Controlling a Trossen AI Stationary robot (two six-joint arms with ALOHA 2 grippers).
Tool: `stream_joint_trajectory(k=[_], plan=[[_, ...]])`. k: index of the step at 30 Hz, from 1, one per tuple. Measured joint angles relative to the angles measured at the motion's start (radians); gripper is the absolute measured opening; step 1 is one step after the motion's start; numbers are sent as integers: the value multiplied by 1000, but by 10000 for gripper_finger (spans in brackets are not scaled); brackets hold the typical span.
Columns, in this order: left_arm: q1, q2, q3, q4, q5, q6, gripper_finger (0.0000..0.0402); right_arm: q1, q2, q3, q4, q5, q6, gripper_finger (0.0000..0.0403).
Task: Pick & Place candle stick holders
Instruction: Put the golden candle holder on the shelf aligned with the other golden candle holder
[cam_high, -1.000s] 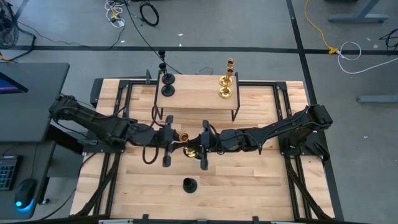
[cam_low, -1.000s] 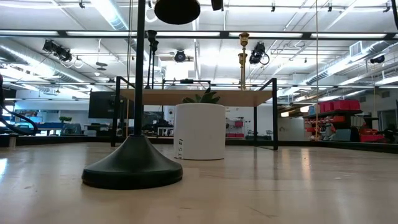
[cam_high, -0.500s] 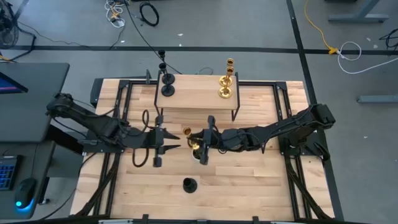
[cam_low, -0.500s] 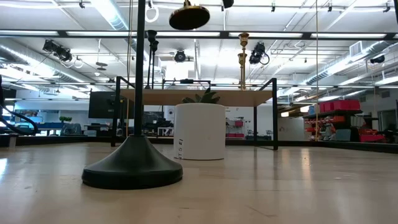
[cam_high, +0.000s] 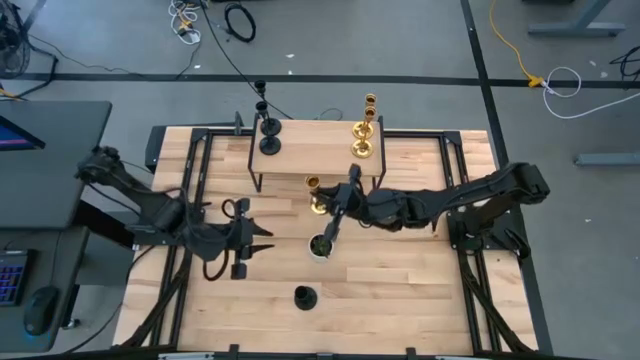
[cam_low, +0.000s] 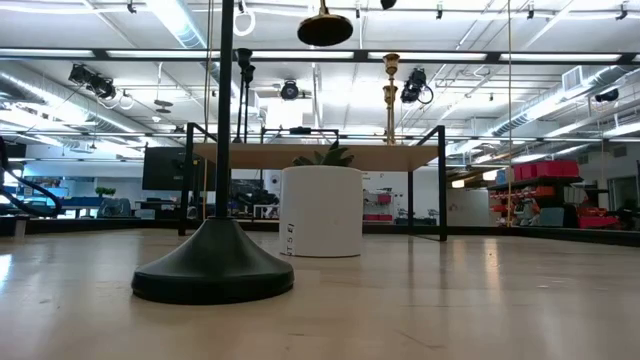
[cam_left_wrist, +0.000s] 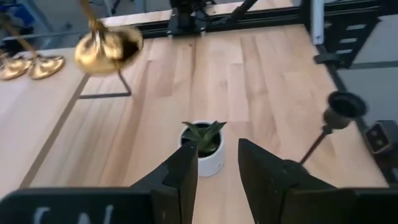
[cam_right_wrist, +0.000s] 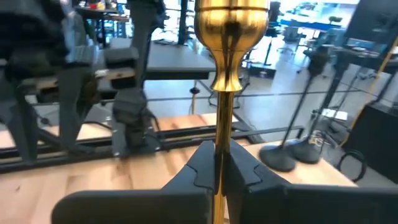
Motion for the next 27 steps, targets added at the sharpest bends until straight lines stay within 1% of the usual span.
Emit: stream_joint_trajectory(k=[3, 8, 11, 15, 19, 24, 27], plan=[[-23, 0, -19, -6, -44, -28, 117, -14, -28, 0, -47, 12, 9, 6], [-57, 0, -57, -8, -89, -71, 117, -20, -78, 0, -154, 68, 33, 6], [-76, 0, -73, -10, -117, -91, 117, -19, -116, 0, -212, 74, 51, 6], [-97, 0, -88, -9, -142, -109, 117, -11, -173, -30, -221, 84, 56, 6], [-122, 0, -93, -15, -183, -132, 117, -9, -283, -173, -128, 95, 64, 6], [-148, 0, -93, -16, -225, -149, 117, -3, -435, -418, 94, 91, 85, 6], [-157, 0, -93, -16, -251, -150, 117, -3, -490, -540, 242, 89, 85, 6]])
